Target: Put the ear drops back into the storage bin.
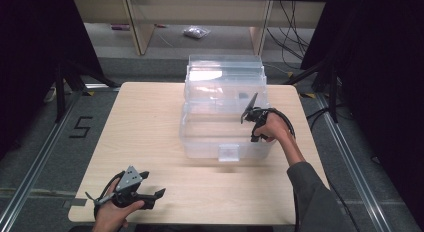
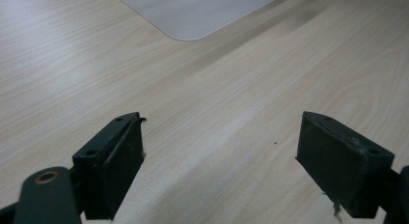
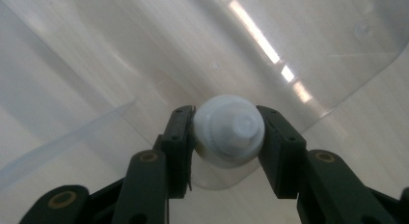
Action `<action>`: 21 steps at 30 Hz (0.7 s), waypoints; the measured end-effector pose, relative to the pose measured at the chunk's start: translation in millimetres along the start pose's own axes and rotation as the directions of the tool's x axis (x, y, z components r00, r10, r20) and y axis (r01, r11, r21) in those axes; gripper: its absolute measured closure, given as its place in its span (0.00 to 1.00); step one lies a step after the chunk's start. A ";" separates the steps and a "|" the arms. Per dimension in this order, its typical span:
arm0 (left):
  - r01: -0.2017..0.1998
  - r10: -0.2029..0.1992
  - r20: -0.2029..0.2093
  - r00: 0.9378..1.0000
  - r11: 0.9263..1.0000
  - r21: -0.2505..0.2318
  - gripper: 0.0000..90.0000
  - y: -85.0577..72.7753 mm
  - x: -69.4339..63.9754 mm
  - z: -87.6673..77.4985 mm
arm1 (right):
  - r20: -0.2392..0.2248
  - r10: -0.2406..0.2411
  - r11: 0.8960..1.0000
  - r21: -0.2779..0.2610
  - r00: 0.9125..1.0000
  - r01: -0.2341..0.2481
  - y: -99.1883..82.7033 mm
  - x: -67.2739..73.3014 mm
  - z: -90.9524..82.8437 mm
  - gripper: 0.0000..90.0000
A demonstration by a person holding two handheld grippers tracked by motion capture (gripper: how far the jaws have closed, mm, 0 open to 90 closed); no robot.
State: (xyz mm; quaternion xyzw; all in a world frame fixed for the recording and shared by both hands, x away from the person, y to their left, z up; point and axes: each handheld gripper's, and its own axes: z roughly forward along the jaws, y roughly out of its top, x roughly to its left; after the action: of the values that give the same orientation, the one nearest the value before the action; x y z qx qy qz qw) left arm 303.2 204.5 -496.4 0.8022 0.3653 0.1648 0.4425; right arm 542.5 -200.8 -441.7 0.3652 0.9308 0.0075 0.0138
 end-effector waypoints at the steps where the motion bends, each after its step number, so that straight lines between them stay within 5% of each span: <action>1: 0.000 0.000 0.001 1.000 1.000 -0.001 0.18 0.0 0.0 0.1 | 0.000 0.003 1.000 0.001 1.000 -0.003 -0.3 0.3 -0.5 0.66; 11: 0.001 -0.001 0.002 1.000 1.000 -0.001 0.18 -0.1 0.0 0.3 | 0.002 0.001 1.000 0.006 1.000 -0.001 -4.1 1.1 -7.8 0.66; 20: 0.001 -0.001 -0.003 1.000 1.000 0.002 0.18 -0.1 -0.2 0.1 | 0.009 0.021 0.999 -0.049 1.000 -0.020 -5.3 7.5 -21.1 0.58; 21: 0.001 -0.001 -0.003 1.000 1.000 0.001 0.18 -0.1 -0.2 0.1 | 0.014 -0.004 0.998 -0.063 1.000 0.005 -5.3 6.5 -22.1 0.57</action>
State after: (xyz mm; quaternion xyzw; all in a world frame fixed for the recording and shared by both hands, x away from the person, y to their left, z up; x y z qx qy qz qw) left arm 303.1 204.3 -496.5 0.8022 0.3663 0.1655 0.4414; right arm 533.5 -200.3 -419.8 0.3624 0.9309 0.0343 0.0316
